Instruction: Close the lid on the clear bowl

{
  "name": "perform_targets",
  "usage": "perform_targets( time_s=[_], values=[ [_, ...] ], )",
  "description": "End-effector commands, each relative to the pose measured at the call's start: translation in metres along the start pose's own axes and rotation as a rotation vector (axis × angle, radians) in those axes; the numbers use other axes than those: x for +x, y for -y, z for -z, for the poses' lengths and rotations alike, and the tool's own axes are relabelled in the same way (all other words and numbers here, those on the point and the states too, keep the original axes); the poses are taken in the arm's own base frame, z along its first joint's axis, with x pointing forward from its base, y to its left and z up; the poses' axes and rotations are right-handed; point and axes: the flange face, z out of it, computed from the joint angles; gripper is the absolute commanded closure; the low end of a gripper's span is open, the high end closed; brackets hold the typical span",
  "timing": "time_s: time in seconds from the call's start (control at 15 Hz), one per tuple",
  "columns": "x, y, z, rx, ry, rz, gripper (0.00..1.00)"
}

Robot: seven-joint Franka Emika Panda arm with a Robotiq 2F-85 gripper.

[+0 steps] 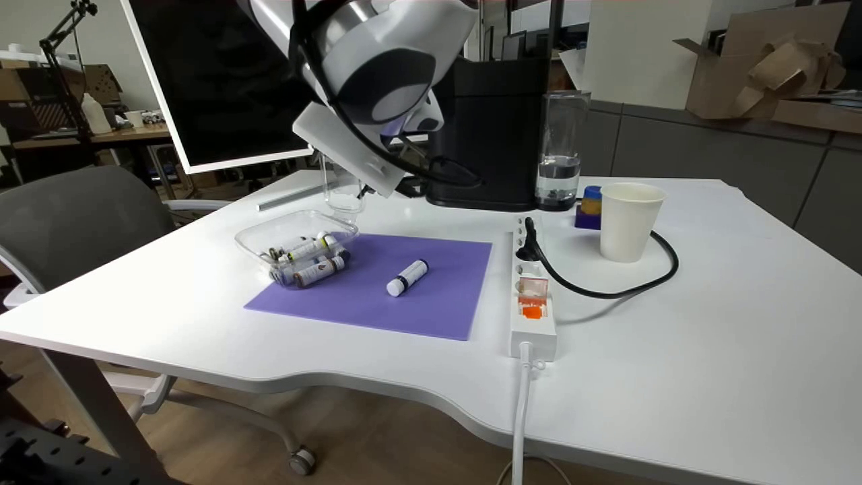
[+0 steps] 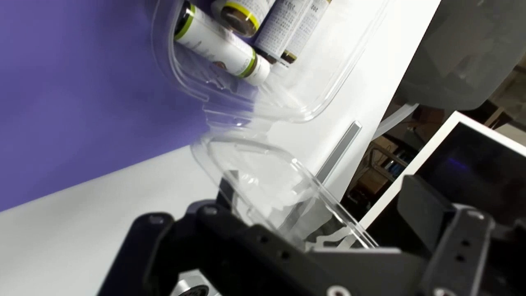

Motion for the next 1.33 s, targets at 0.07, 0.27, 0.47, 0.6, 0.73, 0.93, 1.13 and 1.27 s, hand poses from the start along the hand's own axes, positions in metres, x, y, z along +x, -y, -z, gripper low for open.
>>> perform_targets(
  time_s=[0.07, 0.27, 0.47, 0.6, 0.73, 0.93, 1.13, 1.27],
  values=[
    [-0.003, 0.017, -0.001, 0.031, 0.080, 0.148, 0.00],
    [-0.006, 0.031, 0.000, 0.030, 0.124, 0.261, 0.00],
    [-0.009, 0.045, 0.002, 0.027, 0.160, 0.359, 0.00],
    [-0.012, 0.053, 0.003, 0.023, 0.184, 0.416, 0.00],
    [-0.014, 0.060, 0.006, 0.025, 0.212, 0.472, 0.00],
    [-0.017, 0.075, 0.014, 0.016, 0.265, 0.551, 0.00],
    [-0.020, 0.090, 0.024, -0.044, 0.307, 0.600, 0.00],
    [-0.017, 0.099, 0.031, -0.105, 0.318, 0.572, 0.00]
  ],
)
